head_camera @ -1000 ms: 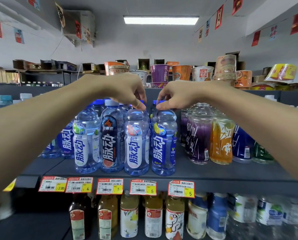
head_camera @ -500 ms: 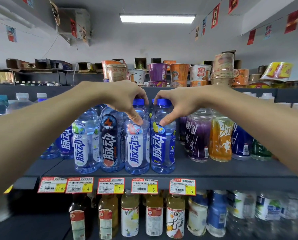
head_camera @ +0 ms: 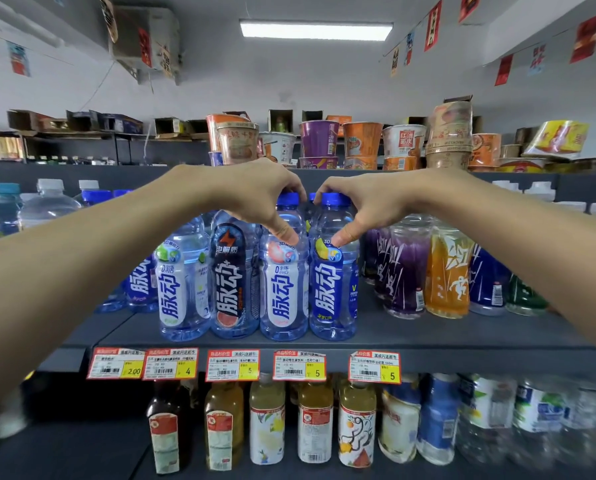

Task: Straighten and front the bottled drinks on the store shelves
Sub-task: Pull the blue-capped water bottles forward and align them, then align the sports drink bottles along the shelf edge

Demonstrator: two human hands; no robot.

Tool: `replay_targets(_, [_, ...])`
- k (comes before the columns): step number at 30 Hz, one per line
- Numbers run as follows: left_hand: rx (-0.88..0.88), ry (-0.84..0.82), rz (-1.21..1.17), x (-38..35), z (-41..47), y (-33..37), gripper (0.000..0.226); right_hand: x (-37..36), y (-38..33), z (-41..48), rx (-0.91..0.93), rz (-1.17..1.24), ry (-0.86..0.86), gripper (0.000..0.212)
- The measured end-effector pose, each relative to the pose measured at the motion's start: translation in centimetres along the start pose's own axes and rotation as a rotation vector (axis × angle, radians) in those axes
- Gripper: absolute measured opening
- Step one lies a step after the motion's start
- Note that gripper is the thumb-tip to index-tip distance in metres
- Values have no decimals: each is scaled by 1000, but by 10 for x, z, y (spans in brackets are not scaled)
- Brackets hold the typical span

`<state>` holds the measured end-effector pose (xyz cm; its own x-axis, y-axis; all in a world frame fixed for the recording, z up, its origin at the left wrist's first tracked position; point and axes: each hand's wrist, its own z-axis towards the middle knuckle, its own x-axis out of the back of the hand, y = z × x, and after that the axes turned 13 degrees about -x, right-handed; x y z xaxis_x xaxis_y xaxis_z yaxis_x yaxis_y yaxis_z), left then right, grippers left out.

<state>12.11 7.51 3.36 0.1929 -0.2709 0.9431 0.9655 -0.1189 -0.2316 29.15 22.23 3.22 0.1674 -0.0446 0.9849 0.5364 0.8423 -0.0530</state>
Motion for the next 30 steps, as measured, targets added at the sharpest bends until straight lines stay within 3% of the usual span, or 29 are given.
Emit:
replay_targets(6, [-16,-9,26,1,1,0,95,-2,-1,-3,8,8,2,81])
replay_targets(13, [-34,-5,28,-4,6,-9,79,-4,0,-4,-33,31,6,90])
replay_targets(18, [-78,-6,-31,-2,13,-11,85,-9,3,-6,-35,62,74,89])
replay_targets(25, [-156,167,-111,0,28,4,83,-3,25,-16,-92,229,26,105])
replay_targets(30, [-165,56,2,0,59,28,70,5,63,-35,-111,193,114,89])
